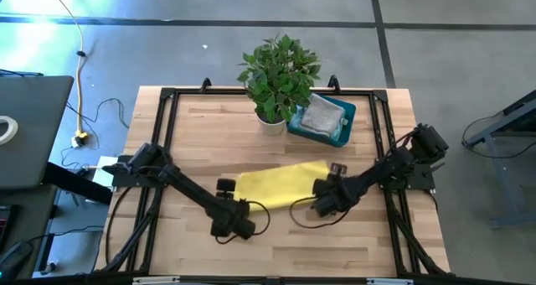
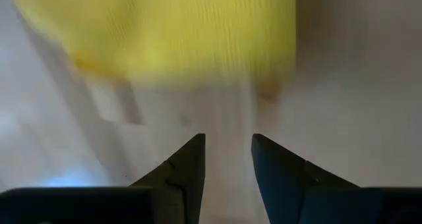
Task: Fold microfiber towels
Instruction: Fold the yellow towel
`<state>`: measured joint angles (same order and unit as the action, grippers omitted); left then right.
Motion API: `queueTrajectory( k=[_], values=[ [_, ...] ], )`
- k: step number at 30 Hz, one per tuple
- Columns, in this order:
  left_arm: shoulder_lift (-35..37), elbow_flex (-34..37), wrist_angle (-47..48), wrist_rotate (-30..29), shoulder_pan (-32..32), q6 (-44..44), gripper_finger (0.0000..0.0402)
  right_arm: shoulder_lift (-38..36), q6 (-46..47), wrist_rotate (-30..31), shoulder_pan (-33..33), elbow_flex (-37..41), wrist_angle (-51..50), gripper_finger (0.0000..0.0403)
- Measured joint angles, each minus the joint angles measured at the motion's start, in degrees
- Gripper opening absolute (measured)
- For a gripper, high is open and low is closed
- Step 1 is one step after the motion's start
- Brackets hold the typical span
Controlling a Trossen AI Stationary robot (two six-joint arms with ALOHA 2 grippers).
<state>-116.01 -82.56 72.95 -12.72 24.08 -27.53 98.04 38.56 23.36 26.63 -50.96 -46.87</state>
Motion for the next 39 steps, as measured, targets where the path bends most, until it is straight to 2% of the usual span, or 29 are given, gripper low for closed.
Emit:
queueTrajectory(
  k=[3, 6, 9, 12, 16, 20, 24, 29, 34, 37, 39],
  values=[
    [0.0, 0.0, 0.0, 1.7, 2.2, -5.1, 0.0113, 0.0, 0.0, 4.8, 0.0, -0.7, -10.6, 0.0144],
    [0.0, -0.5, 0.6, 2.8, 4.3, -7.5, 0.0113, 0.0, 5.5, 7.9, 0.0, -3.2, -21.1, 0.0144],
    [0.0, -2.2, 0.6, 2.8, 6.0, -7.9, 0.0113, 0.0, 11.0, 7.8, 0.0, -6.7, -23.4, 0.0144],
    [0.0, -3.9, 0.6, 1.8, 7.0, -7.9, 0.0113, 0.0, 15.1, 6.2, 0.1, -9.3, -15.4, 0.0144],
    [0.0, -6.5, 0.7, 0.7, 7.6, -7.7, 0.0113, 0.0, 18.2, 5.4, 0.1, -9.3, 5.4, 0.0144],
    [0.0, -8.8, 0.8, 0.7, 7.7, -6.4, 0.0113, 2.9, 14.7, 9.9, 0.1, -8.2, 27.4, 0.0144],
    [0.0, -11.2, 2.5, 1.1, 8.7, -6.3, 0.0113, 8.8, 10.9, 10.8, -0.2, -8.2, 41.2, 0.0144],
    [0.0, -13.7, 5.9, 1.6, 10.3, -6.5, 0.0113, 15.3, 13.7, 7.9, -0.5, -8.2, 44.6, 0.0144],
    [0.0, -15.6, 7.9, 1.6, 11.4, -6.8, 0.0113, 15.8, 11.5, 4.9, -0.3, -8.6, 43.2, 0.0144],
    [0.0, -15.8, 8.4, 1.7, 11.7, -6.8, 0.0113, 13.7, 7.4, -0.9, 1.0, -8.5, 39.9, 0.0144],
    [0.0, -15.8, 8.3, 1.9, 11.7, -6.8, 0.0113, 11.4, 6.4, -5.6, 2.0, -8.5, 34.4, 0.0144]
  ],
)
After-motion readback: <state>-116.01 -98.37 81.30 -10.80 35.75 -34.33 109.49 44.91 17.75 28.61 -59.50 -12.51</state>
